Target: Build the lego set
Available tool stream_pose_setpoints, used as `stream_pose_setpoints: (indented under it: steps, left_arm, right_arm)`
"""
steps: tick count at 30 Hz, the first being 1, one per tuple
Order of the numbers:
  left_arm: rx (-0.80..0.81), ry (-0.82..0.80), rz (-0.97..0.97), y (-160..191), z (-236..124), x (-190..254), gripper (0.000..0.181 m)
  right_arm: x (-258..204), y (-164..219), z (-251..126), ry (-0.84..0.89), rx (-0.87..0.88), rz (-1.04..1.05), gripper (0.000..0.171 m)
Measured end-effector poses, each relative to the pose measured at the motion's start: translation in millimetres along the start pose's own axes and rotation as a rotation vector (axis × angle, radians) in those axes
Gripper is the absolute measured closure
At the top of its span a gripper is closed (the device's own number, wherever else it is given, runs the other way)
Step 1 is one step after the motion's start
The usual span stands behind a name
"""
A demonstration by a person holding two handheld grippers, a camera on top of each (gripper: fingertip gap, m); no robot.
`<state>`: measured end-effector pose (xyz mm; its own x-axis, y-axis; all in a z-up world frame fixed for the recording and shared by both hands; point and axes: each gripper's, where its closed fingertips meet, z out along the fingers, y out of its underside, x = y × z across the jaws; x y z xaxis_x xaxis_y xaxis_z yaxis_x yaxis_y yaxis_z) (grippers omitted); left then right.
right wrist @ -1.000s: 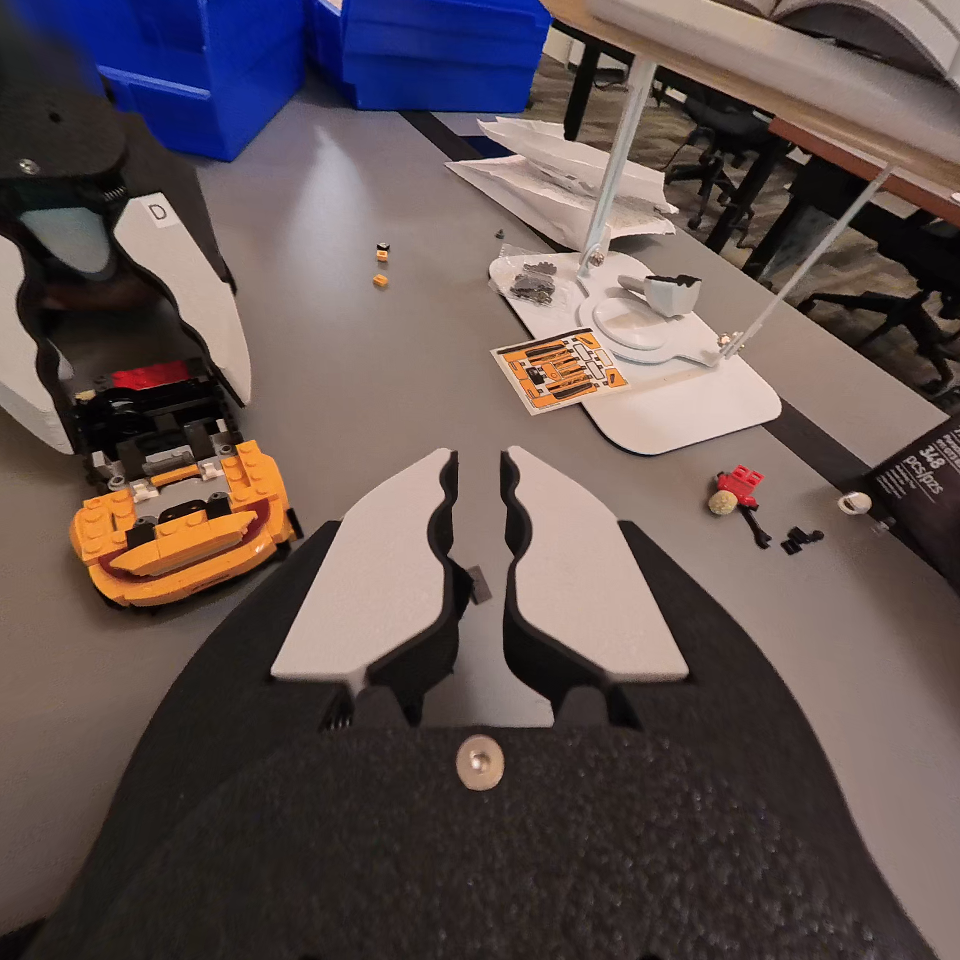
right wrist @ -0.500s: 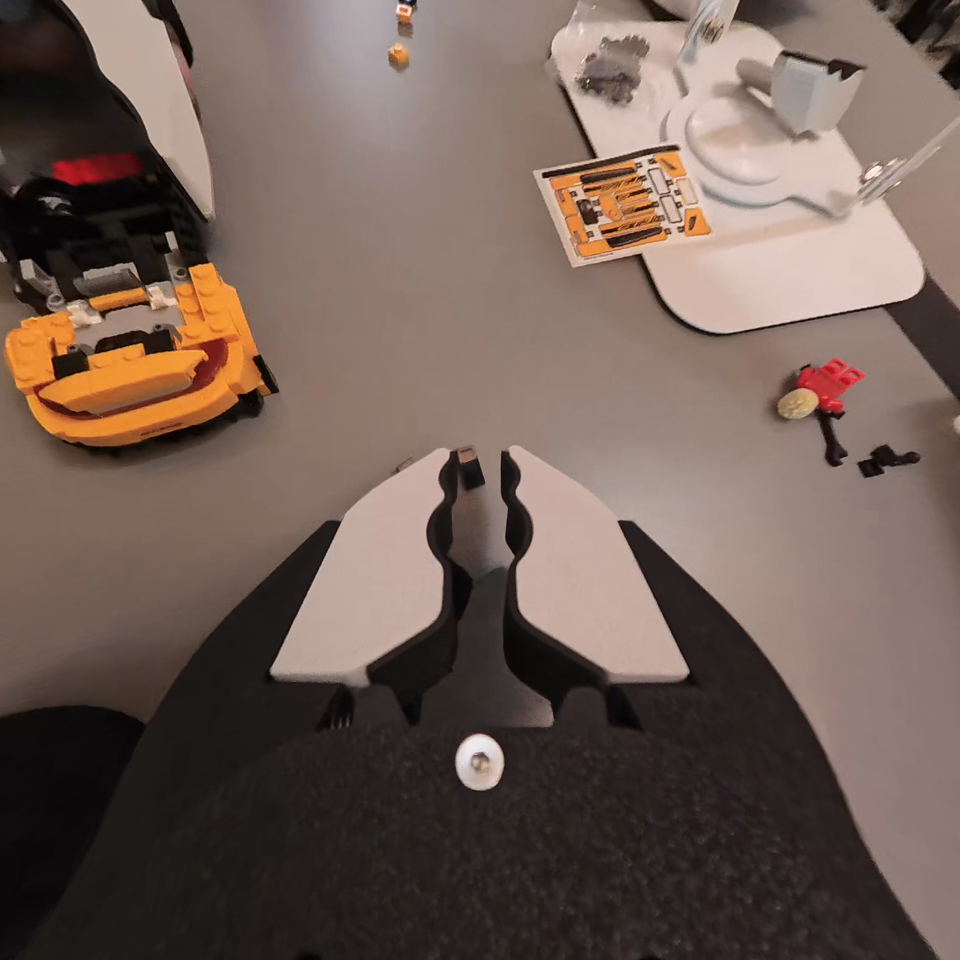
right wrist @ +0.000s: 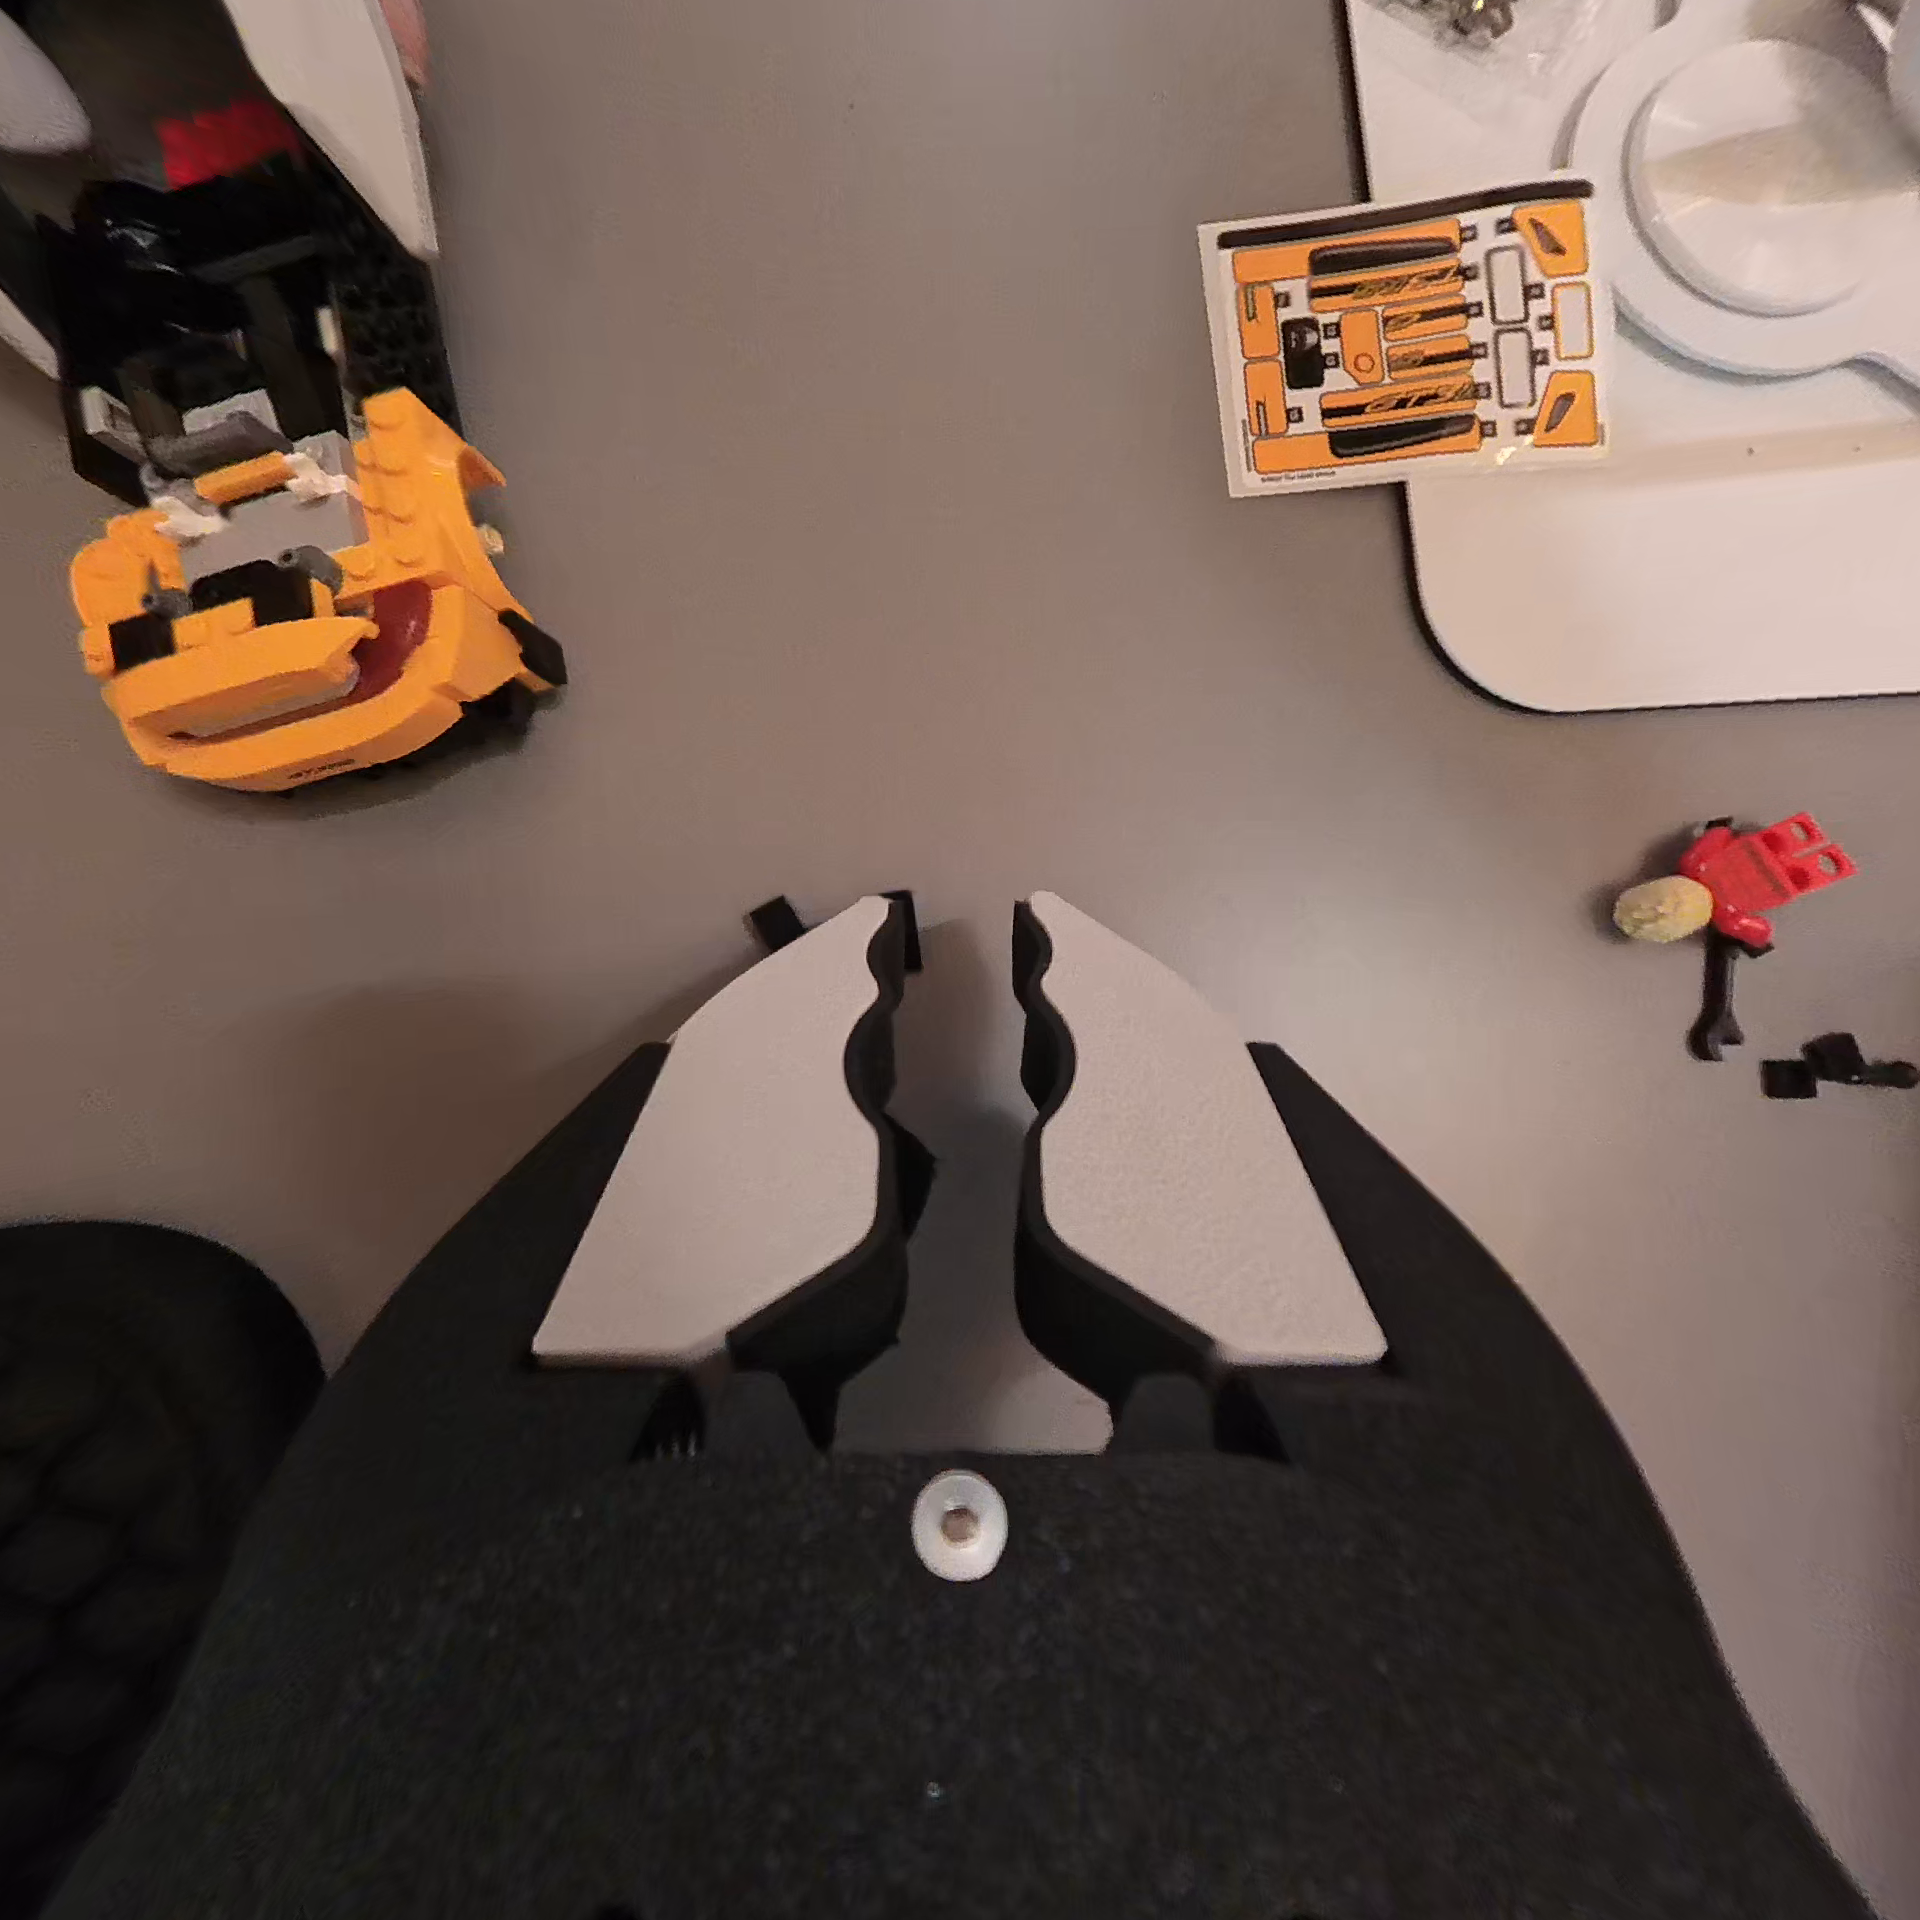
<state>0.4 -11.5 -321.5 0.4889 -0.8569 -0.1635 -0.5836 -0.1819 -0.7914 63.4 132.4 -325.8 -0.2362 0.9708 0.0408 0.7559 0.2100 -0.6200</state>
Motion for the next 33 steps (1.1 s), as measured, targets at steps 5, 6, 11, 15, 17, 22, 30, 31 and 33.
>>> stream_pose_setpoints:
  steps: [5,6,11,15,17,22,30,31,33]
  left_arm:
    - [-0.049,-0.127,0.211,-5.3,-0.2,-0.6,0.12]
    - [-0.065,-0.147,0.243,-4.5,0.4,-1.2,0.12]
    - [-0.083,-0.164,0.276,-3.5,1.2,-1.3,0.12]
    - [-0.082,-0.159,0.266,-2.8,1.2,-1.1,0.12]
    - [-0.081,-0.156,0.261,-2.7,1.1,-1.0,0.12]
    - [-0.079,-0.142,0.233,-2.2,0.7,-0.3,0.12]
    - [-0.06,-0.053,0.083,0.5,0.7,4.0,0.119]
    - [-0.059,-0.037,0.055,1.3,0.8,4.5,0.119]
    - [-0.049,-0.003,-0.003,2.4,1.1,5.7,0.119]
  right_arm:
    - [-1.3,-5.3,2.0,0.004,0.055,-0.005,0.152]
    - [-0.8,-5.2,1.7,0.007,0.059,-0.005,0.152]
    - [2.9,-5.7,-2.0,0.012,0.1,0.011,0.152]
    - [5.5,-3.0,-2.6,0.011,0.113,0.026,0.152]
    - [6.4,-1.9,-2.1,0.008,0.117,0.035,0.152]
    - [6.1,0.6,-0.1,0.003,0.107,0.038,0.152]
    - [6.6,2.9,-1.6,0.003,0.105,0.045,0.152]
    - [6.6,3.3,-1.2,0.003,0.104,0.045,0.152]
    - [6.0,3.8,-0.3,0.0,0.102,0.046,0.152]
